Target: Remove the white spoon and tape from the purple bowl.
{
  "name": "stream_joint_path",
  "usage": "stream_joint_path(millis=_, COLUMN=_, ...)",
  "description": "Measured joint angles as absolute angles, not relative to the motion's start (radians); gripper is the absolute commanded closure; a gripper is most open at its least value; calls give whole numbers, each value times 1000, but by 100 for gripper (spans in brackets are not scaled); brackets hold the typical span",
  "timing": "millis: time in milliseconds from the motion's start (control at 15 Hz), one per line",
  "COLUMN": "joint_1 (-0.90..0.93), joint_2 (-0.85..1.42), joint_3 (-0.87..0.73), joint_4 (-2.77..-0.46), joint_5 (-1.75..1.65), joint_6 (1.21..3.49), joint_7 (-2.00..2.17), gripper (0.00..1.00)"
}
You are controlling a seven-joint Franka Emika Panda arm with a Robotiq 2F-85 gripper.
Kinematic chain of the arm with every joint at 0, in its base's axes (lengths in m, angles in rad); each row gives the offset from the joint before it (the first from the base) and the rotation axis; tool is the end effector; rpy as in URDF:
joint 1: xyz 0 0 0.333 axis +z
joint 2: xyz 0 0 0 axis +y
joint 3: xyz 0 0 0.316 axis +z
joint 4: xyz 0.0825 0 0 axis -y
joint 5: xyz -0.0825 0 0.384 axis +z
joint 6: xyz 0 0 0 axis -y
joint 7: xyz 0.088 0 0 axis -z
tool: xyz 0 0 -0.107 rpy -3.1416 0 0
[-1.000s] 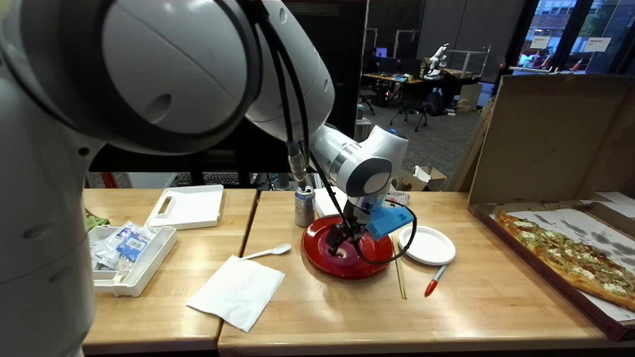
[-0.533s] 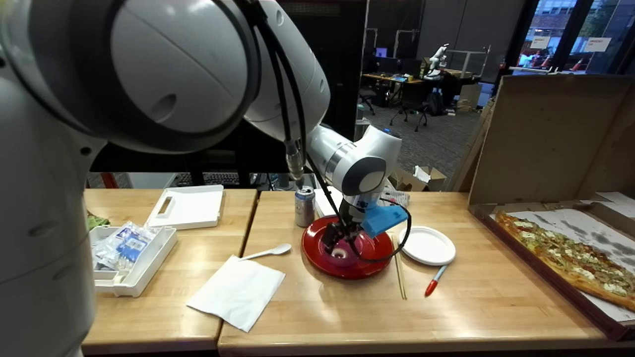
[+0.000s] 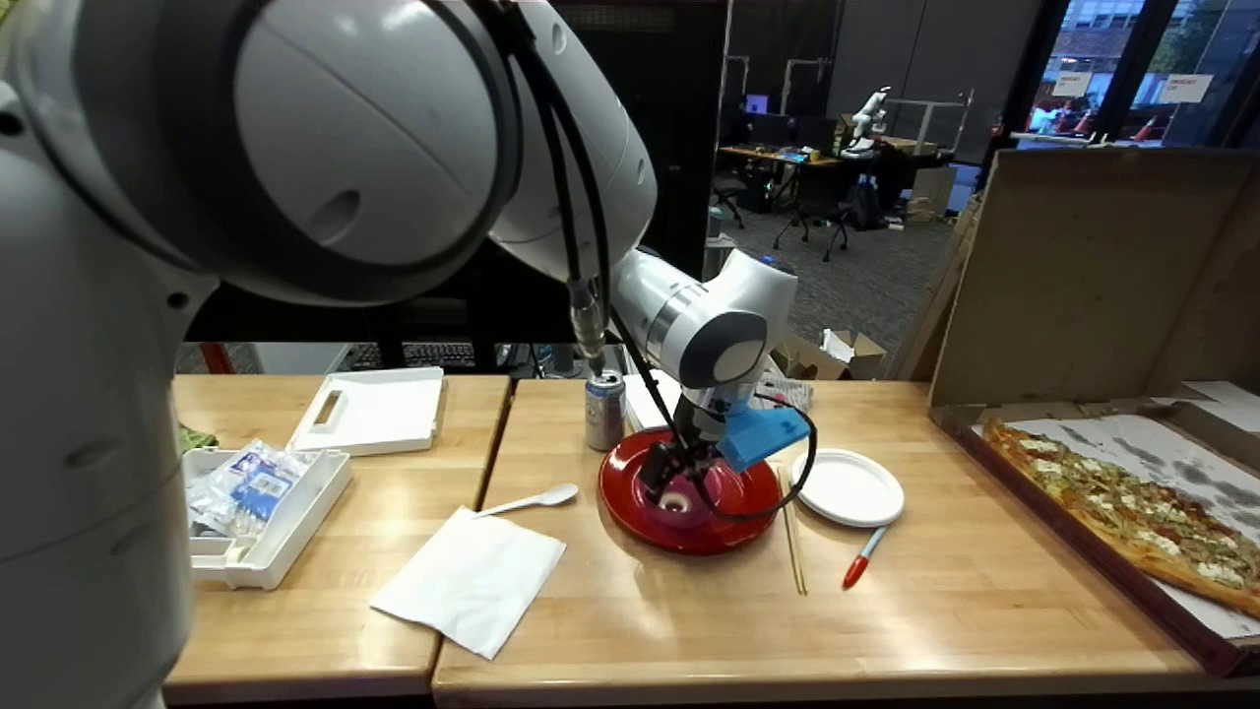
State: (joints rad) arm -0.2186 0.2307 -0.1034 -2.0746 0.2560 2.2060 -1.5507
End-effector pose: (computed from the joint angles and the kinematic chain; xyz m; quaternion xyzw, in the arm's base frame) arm 0.5443 -0.1714 0.3117 -0.8565 -0.5064 -0.0419 0.0902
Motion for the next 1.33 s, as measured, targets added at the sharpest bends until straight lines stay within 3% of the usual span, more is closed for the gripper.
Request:
stream_joint_path(millis=200, joint_1=-219, joint_2=237, joint_3=-103, joint_4=-2072, joint_5=251, joint_6=2207, joint_7=-1550, gripper=24)
stream_joint_path(millis=400, joint_1=-217, joint_2=251, joint_3=-103, joint_4=-2068, joint_5=227, joint_6=2213, joint_7=-1540, gripper=20)
stream_joint_path(millis=533, joint_1=-216, joint_2=260, joint_3=-103, joint_4=-2062, joint_5=215, joint_6=2219, joint_7=-1536, gripper=46)
stream_joint_path(millis=800, joint_1=-215, joint_2=265, joint_3=-101, joint_4=-2050, joint_5=200, joint_6=2223, joint_7=-1532, gripper=75)
stream_joint_path(millis=1333, joint_1=-215, joint_2=268, joint_3=-96, joint_4=-2043, joint_5=198, joint_6=2227, joint_7=-1531, gripper=76)
